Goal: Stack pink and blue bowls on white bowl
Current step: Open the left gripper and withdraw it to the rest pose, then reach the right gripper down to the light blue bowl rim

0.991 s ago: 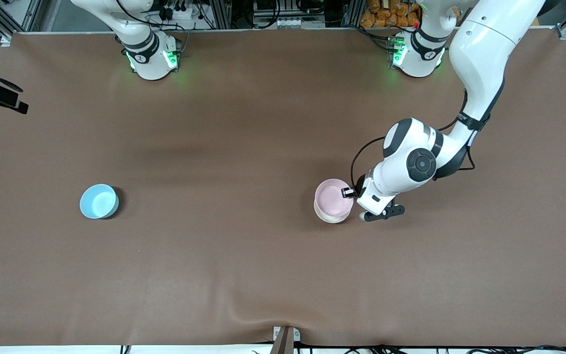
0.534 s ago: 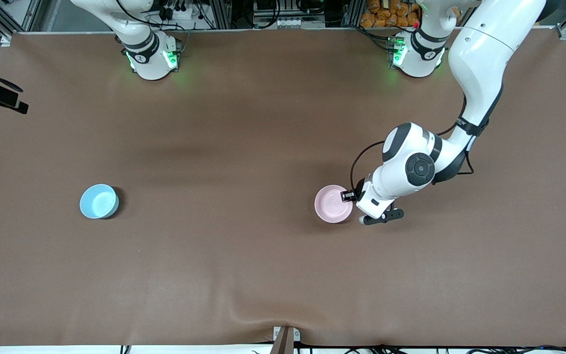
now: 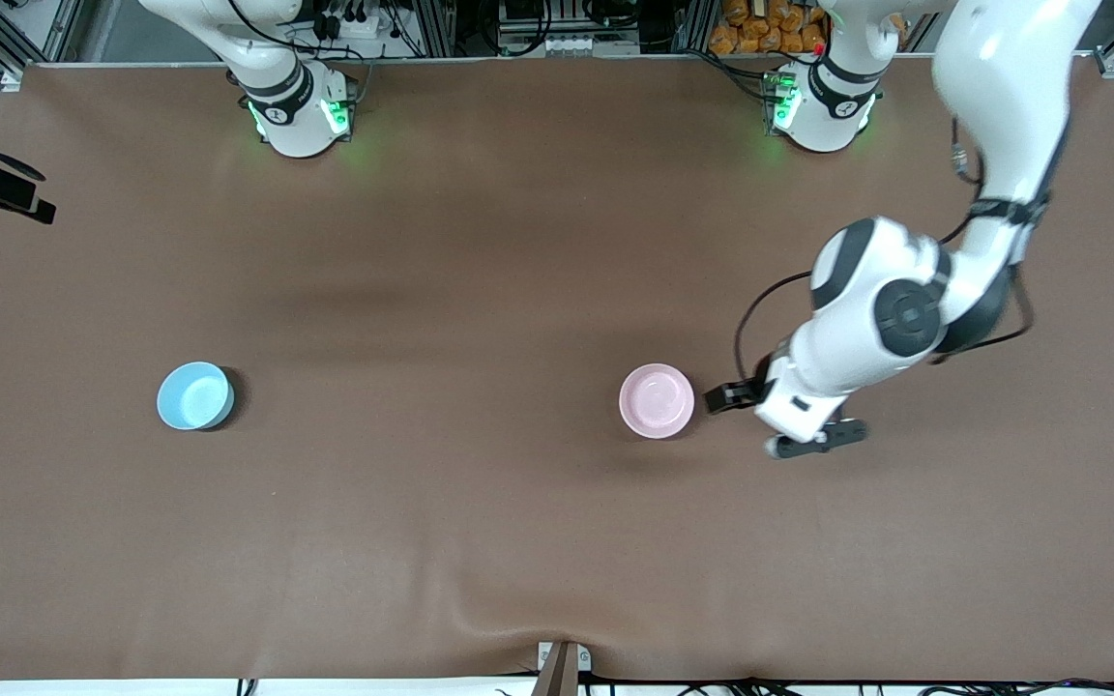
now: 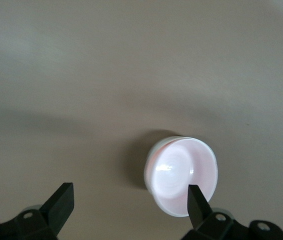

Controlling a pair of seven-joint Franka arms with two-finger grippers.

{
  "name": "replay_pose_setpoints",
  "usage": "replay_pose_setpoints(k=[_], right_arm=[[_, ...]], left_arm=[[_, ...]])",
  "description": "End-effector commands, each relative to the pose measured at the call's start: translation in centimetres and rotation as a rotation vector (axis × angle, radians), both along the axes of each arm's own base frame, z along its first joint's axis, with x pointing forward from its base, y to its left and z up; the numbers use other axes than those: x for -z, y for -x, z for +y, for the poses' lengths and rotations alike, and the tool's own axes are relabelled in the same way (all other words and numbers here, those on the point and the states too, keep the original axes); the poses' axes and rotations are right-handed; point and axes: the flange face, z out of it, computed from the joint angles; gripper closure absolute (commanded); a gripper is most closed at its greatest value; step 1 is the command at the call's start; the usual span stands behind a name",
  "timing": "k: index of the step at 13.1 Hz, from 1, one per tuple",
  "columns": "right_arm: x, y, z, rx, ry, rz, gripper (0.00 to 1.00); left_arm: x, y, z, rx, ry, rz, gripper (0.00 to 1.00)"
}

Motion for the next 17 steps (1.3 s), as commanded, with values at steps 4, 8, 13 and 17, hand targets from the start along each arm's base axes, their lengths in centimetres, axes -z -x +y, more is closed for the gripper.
replay_pose_setpoints(k=[4,8,13,17], right_arm=[[-0.5,0.0,-0.5,0.001,-0.012,-0.005,0.00],[0.1,-0.2,-2.2,0.032,-0.004,0.003,0.00],[7.6,-4.4,-3.4,0.043,-0.016,0.102,0.00],[10.3,-5.9,-6.9,0.094,-0.004,0.077,0.00]], left_arm=[[-10.6,-0.1,7.8,-0.064,-0.097,-0.023,0.00],[-17.3,1.8,13.3,0.049,-0.143,-0.078,0.00],[-20.7,2.8,16.3,0.129,-0.169,-0.041,0.00],[-23.7,4.2,19.9,0.077,-0.196,-0.076,0.00]])
